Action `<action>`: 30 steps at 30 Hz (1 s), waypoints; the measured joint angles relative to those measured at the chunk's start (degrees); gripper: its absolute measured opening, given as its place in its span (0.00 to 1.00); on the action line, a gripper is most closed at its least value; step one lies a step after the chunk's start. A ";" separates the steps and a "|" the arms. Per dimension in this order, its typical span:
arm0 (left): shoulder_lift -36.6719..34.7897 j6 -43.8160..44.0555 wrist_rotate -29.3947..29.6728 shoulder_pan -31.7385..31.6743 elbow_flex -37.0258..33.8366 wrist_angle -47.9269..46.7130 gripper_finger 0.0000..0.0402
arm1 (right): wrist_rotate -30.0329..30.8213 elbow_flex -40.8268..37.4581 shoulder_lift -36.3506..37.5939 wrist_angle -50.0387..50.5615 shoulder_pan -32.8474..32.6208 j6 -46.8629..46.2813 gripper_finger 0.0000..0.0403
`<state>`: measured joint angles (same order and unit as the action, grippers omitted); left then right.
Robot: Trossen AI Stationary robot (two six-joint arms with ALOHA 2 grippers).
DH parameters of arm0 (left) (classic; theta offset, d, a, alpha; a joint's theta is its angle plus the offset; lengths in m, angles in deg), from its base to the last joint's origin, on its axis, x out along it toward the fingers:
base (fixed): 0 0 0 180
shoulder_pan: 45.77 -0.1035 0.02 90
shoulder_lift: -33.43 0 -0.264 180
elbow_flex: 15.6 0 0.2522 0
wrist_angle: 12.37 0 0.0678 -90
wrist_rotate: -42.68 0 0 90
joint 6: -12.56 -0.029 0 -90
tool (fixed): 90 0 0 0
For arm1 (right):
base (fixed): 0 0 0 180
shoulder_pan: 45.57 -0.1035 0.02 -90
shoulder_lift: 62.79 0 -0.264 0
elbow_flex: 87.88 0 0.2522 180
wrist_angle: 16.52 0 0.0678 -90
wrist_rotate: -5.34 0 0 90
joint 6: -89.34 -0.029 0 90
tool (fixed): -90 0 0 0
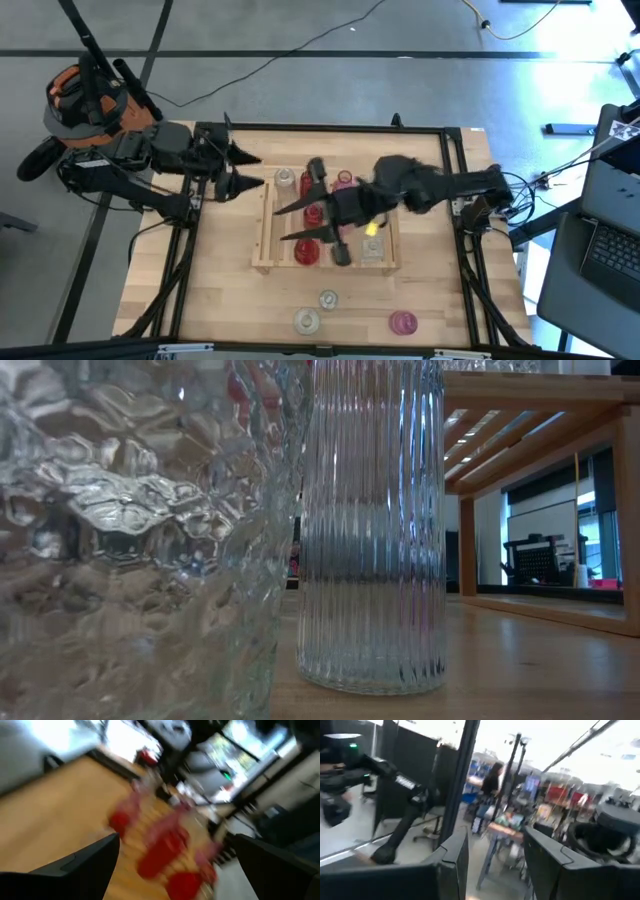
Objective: Sort vases onto shelf
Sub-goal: Put the violet vase on the shelf aligned with the other violet vase
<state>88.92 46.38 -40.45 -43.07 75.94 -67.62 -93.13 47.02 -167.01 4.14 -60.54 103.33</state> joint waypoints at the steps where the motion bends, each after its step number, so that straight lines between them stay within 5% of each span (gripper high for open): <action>1: -0.07 0.96 -2.25 0.00 0.00 -1.17 0.96 | 0.25 0.01 1.71 4.26 -0.49 -0.22 0.34; 4: -0.44 4.10 -7.54 0.23 0.00 -6.25 0.96 | 6.34 0.15 6.83 17.74 -3.47 -0.91 0.34; 8: -1.11 5.33 -8.33 0.99 0.02 -13.36 0.96 | 25.05 0.11 12.78 35.36 -11.21 -5.83 0.34; 14: -2.02 6.87 -9.72 2.60 0.02 -18.28 0.96 | 44.19 0.22 16.35 59.91 -26.77 -32.36 0.34; 20: -3.05 8.31 -16.27 5.71 0.02 -24.67 0.96 | 38.86 -3.50 11.34 75.97 -38.82 -62.28 0.34; 25: -3.38 8.85 -17.49 8.79 0.02 -31.09 0.96 | 37.87 -9.27 8.69 70.25 -44.87 -73.70 0.34; 30: -3.33 10.07 -10.20 10.95 0.02 -31.49 0.96 | 39.00 -18.36 7.36 63.63 -47.92 -85.45 0.35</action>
<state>85.59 56.45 -50.65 -32.12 75.96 -99.12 -54.13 28.66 -159.65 67.78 -108.46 17.88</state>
